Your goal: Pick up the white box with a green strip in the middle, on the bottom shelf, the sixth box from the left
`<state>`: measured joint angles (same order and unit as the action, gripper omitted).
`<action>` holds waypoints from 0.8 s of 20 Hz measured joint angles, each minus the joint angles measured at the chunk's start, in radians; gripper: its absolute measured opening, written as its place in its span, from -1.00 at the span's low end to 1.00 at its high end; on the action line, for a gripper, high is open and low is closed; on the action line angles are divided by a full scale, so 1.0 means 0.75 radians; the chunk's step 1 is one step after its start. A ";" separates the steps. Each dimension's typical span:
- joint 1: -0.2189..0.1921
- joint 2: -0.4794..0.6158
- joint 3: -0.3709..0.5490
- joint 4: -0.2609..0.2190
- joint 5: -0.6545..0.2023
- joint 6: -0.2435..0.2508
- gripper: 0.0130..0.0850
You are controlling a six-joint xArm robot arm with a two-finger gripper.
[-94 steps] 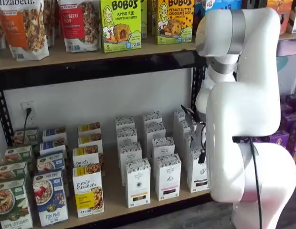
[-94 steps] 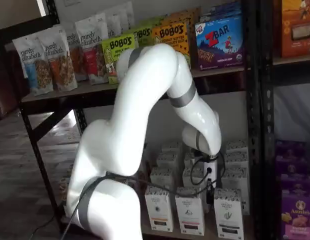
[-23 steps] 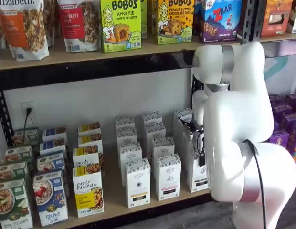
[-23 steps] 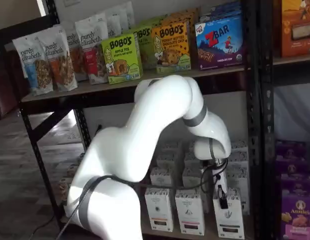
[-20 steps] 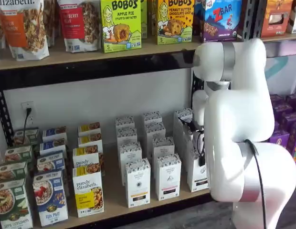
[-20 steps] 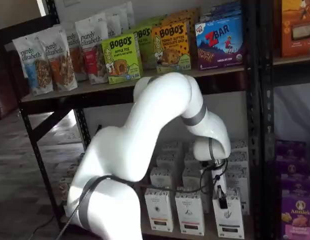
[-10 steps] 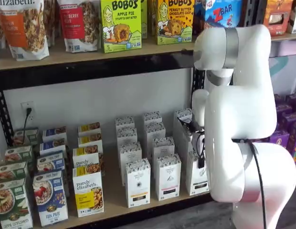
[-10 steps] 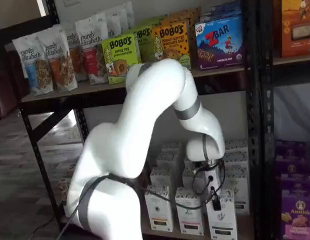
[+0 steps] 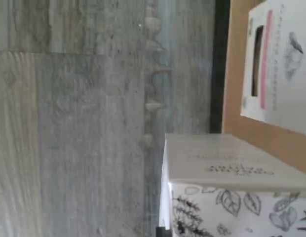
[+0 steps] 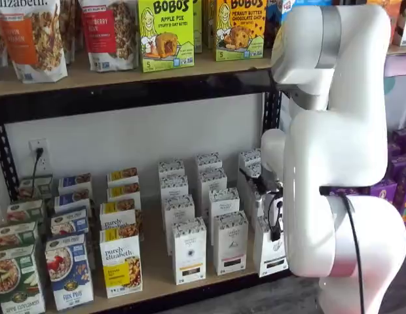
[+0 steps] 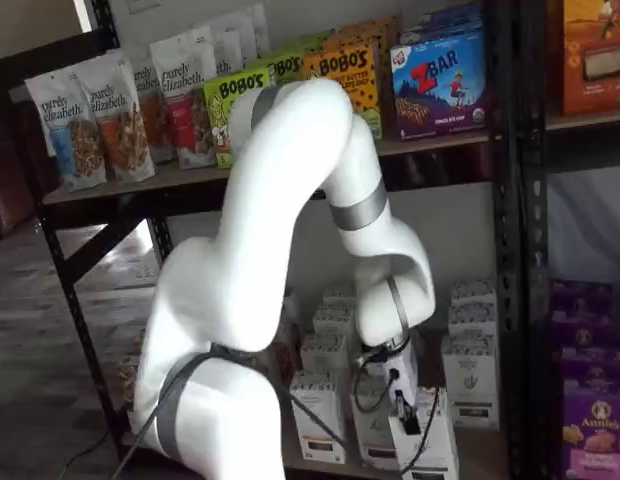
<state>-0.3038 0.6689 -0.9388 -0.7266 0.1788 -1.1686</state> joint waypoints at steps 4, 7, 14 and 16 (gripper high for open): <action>0.005 -0.117 0.140 -0.054 -0.028 0.061 0.00; 0.019 -0.213 0.236 -0.096 -0.023 0.115 0.00; 0.076 -0.452 0.434 -0.014 0.028 0.084 0.00; 0.098 -0.514 0.477 0.033 0.048 0.057 0.00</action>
<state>-0.2304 0.2837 -0.5812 -0.7017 0.2150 -1.1257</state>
